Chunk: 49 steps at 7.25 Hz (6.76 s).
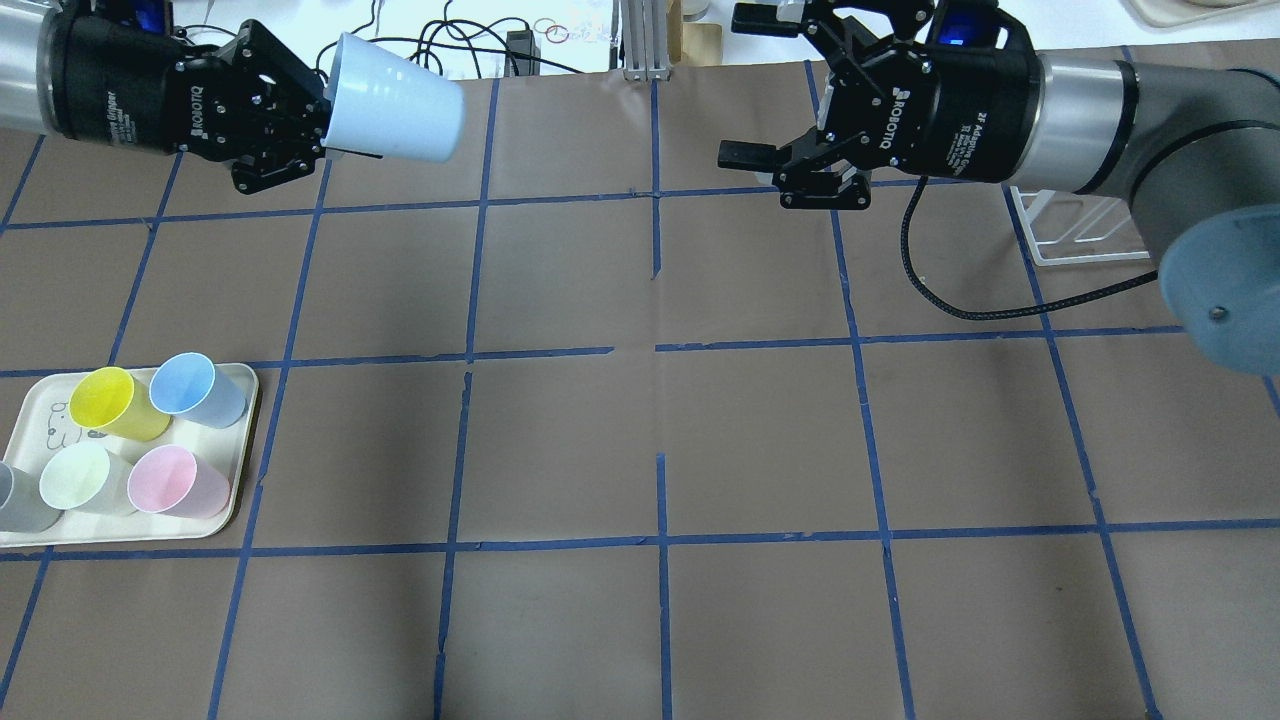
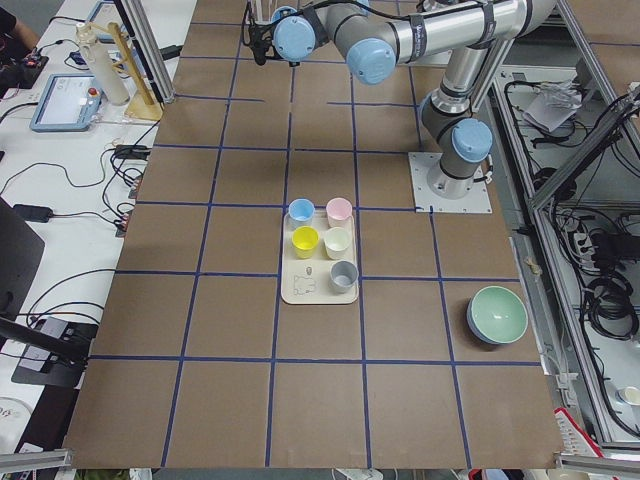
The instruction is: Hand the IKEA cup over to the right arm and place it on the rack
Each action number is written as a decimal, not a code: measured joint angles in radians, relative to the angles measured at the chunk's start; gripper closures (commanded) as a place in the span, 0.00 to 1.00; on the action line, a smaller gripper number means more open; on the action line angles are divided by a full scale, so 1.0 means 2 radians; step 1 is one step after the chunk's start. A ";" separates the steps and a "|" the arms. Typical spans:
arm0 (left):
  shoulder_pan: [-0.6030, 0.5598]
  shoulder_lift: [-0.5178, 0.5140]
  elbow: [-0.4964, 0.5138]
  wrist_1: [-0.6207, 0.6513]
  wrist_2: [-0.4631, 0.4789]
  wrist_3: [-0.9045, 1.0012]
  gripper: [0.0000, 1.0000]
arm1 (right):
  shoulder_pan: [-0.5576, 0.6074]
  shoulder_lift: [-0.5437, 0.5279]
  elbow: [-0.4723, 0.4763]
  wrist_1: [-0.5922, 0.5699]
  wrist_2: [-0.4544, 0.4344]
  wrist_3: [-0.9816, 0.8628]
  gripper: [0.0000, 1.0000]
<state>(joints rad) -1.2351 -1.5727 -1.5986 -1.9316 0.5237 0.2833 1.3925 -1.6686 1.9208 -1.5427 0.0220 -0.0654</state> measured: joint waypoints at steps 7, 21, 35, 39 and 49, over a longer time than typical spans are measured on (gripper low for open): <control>-0.128 -0.013 -0.005 0.007 -0.112 -0.097 1.00 | 0.004 0.014 -0.001 0.001 0.031 0.013 0.00; -0.141 -0.013 -0.006 0.008 -0.123 -0.116 1.00 | 0.032 0.008 0.000 0.017 0.041 0.099 0.32; -0.138 -0.019 0.004 0.119 0.057 -0.207 0.00 | -0.062 0.006 -0.077 0.006 -0.177 0.133 0.82; -0.139 -0.016 0.006 0.219 0.351 -0.217 0.00 | -0.061 -0.041 -0.110 0.010 -0.526 -0.032 0.98; -0.188 -0.021 0.036 0.248 0.526 -0.175 0.00 | -0.105 0.087 -0.114 -0.229 -0.818 -0.284 0.96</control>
<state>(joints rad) -1.6116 -1.6155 -1.5275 -1.4350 1.5748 -0.0664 1.1826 -1.4938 1.6932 -2.0003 -1.6135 -0.6325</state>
